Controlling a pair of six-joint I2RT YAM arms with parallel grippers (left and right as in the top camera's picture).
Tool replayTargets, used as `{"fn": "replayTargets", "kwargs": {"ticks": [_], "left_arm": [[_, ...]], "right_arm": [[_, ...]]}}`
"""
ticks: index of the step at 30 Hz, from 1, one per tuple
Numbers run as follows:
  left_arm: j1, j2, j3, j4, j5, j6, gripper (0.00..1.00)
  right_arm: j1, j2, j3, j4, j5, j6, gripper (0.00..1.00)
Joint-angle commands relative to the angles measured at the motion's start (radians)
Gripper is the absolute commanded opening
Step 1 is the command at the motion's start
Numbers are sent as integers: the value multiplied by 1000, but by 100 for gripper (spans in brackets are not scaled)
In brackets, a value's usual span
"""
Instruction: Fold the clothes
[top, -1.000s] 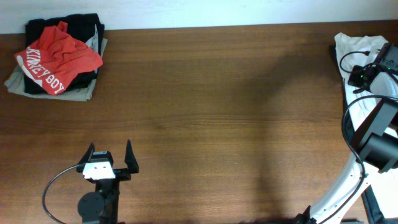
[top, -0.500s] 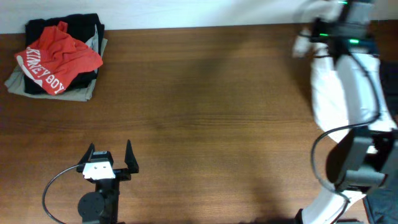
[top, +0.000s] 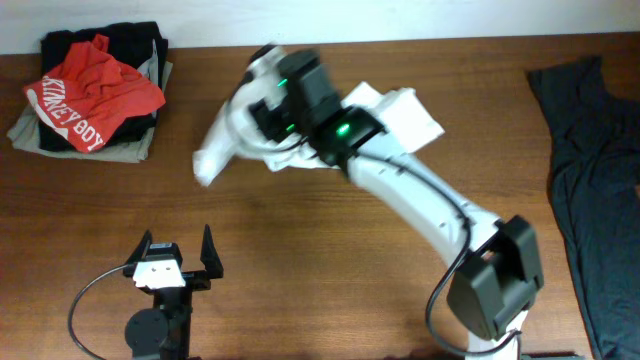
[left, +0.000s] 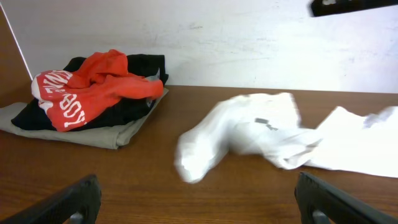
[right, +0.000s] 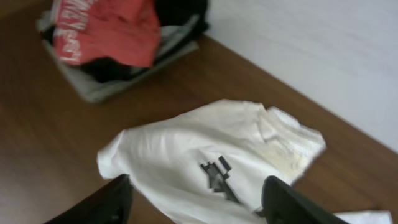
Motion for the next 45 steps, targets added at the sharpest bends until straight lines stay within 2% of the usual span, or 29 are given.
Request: {"fn": "replayTargets", "kwargs": {"ticks": [1,3,5,7,10,18,21,24,30,33,45], "left_arm": [[-4,-5,-7,-1,-7,1,99],[-4,-5,-7,-1,-7,1,99],[-4,-5,-7,-1,-7,1,99],[-4,-5,-7,-1,-7,1,99],[-4,-5,-7,-1,-7,1,99],[-4,-5,-7,-1,-7,1,99],[-4,-5,-7,-1,-7,1,99],[-4,-5,-7,-1,-7,1,99],[-4,-5,-7,-1,-7,2,99],[-4,-5,-7,-2,-74,89,99],[-4,-5,-7,13,-99,85,99]], "right_arm": [[21,-3,18,32,229,43,80],[4,-22,24,34,282,66,83],[-23,-39,25,26,288,73,92],[-66,-57,25,5,292,125,93],[-192,-73,25,-97,290,221,99],[-434,-62,14,-345,151,225,99],[-481,-53,-11,-355,63,226,99],[-506,-34,-13,-360,-12,225,99],[-510,-32,-13,-367,-35,225,99],[-510,-32,-13,-367,-41,225,98],[-510,-32,-13,-367,-40,225,99]]}}
